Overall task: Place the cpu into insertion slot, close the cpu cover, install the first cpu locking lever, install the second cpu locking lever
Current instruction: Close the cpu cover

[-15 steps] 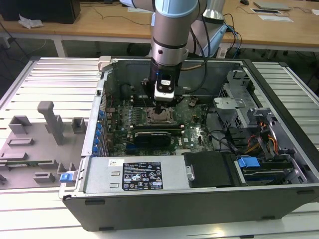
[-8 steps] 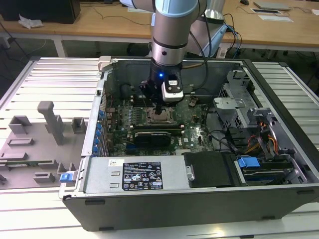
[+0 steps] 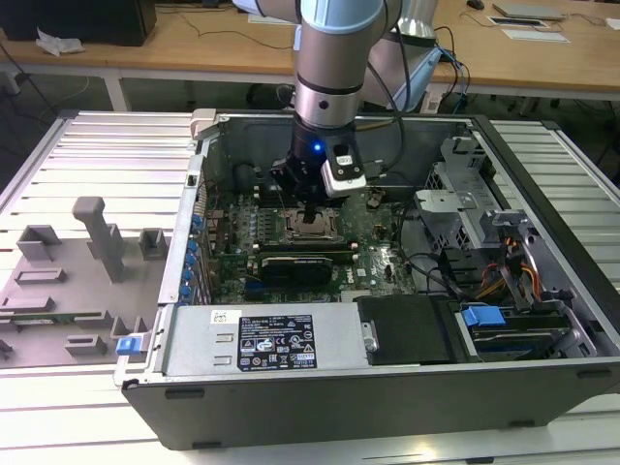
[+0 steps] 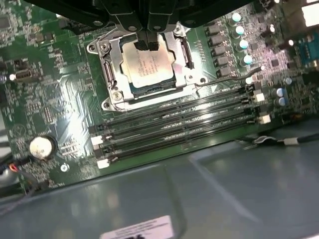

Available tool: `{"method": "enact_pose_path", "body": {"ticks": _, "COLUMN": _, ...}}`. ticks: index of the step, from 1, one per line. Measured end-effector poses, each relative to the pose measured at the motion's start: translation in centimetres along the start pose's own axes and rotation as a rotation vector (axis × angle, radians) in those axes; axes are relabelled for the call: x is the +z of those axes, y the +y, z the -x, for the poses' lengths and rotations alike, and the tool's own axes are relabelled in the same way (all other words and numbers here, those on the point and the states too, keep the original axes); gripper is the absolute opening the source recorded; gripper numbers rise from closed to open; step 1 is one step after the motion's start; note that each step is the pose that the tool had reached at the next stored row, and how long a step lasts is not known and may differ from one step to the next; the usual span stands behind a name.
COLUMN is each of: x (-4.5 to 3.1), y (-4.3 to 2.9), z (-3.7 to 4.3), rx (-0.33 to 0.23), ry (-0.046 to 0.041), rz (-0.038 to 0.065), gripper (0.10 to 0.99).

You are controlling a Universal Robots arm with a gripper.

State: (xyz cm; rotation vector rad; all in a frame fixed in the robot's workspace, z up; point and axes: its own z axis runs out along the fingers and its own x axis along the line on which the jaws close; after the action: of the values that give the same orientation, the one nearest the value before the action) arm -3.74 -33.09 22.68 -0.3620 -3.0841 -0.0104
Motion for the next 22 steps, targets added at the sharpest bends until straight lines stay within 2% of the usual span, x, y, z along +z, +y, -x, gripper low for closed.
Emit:
{"method": "enact_pose_path", "body": {"ticks": 4, "x": 0.00, "y": 0.00, "z": 0.00, "rx": -0.051, "ry": -0.0158, "rz": 0.006, "gripper": 0.106}}
{"method": "enact_pose_path", "body": {"ticks": 7, "x": 0.00, "y": 0.00, "z": 0.01, "rx": -0.096, "ry": -0.0225, "rz": 0.012, "gripper": 0.106}}
{"method": "enact_pose_path", "body": {"ticks": 8, "x": 0.00, "y": 0.00, "z": 0.00, "rx": -0.121, "ry": -0.0253, "rz": 0.018, "gripper": 0.106}}
{"method": "enact_pose_path", "body": {"ticks": 10, "x": 0.00, "y": 0.00, "z": 0.00, "rx": -0.163, "ry": -0.0271, "rz": 0.038, "gripper": 0.106}}
{"method": "enact_pose_path", "body": {"ticks": 11, "x": 0.00, "y": -0.01, "z": 0.00, "rx": -0.176, "ry": -0.0284, "rz": 0.042, "gripper": 0.106}}
{"method": "enact_pose_path", "body": {"ticks": 12, "x": 0.01, "y": -0.03, "z": 0.01, "rx": -0.182, "ry": -0.0302, "rz": 0.043, "gripper": 0.106}}
{"method": "enact_pose_path", "body": {"ticks": 15, "x": 0.05, "y": -0.18, "z": 0.03, "rx": -0.210, "ry": -0.0478, "rz": 0.045, "gripper": 0.106}}
{"method": "enact_pose_path", "body": {"ticks": 18, "x": 0.14, "y": -0.33, "z": -0.25, "rx": -0.220, "ry": -0.0508, "rz": 0.045, "gripper": 0.106}}
{"method": "enact_pose_path", "body": {"ticks": 22, "x": 0.41, "y": -0.67, "z": -1.20, "rx": -0.232, "ry": -0.0508, "rz": 0.045, "gripper": 0.106}}
